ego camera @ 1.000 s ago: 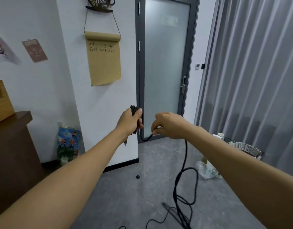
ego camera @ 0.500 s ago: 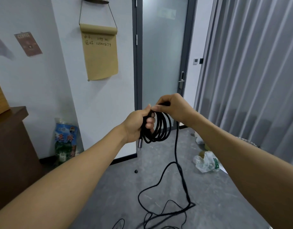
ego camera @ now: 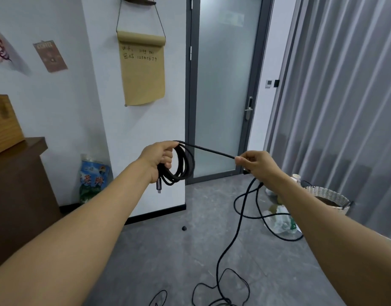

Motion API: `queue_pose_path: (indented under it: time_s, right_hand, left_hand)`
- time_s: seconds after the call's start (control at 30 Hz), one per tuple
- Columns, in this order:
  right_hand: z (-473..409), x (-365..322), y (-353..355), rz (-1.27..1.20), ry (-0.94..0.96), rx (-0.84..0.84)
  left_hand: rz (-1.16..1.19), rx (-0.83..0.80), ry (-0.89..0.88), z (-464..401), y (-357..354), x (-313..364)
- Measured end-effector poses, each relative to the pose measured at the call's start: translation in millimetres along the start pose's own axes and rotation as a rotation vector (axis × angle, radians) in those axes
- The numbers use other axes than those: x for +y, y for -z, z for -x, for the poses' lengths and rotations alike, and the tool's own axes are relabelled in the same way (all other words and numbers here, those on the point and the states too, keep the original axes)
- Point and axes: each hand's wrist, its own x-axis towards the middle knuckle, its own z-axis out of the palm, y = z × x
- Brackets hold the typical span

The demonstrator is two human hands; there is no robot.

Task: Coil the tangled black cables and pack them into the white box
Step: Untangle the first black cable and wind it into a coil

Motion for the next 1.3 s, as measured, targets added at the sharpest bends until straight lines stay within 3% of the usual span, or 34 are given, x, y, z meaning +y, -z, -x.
queue_pose_path:
  time_s: [0.17,0.33,0.43,0.53,0.63,0.8,0.97,1.1,1.3]
  right_hand:
    - [-2,9,1,0.034,-0.031,0.012]
    - [-5,21,7,0.063,-0.034,0.050]
    - [-6,17,2,0.258,0.012,0.074]
    - [-1,-5,-15,0.590,0.172,0.026]
    - [9,-35,-30,0.778,0.309,-0.172]
    - [18,-67,-31,0.584,0.431,-0.354]
    - [15,-72,-22,0.341,0.420,-0.318]
    - [13,-68,-14,0.230,0.379,-0.284]
    - [7,-40,-14,0.189,0.253,-0.236]
  left_hand:
    - [0.146,0.122,0.128,-11,12,4]
    - [0.253,0.198,0.147,-17,31,13]
    - [0.188,0.298,0.046,-17,28,14]
    - [-0.072,0.326,-0.149,-13,3,3]
    - [-0.408,0.283,-0.312,-10,-19,-9]
    - [-0.723,0.201,-0.366,-2,-39,-21]
    - [-0.597,-0.061,-0.342,10,-52,-33]
    - [-0.567,-0.164,-0.305,17,-58,-40]
    - [-0.520,-0.444,-0.124,26,-53,-34]
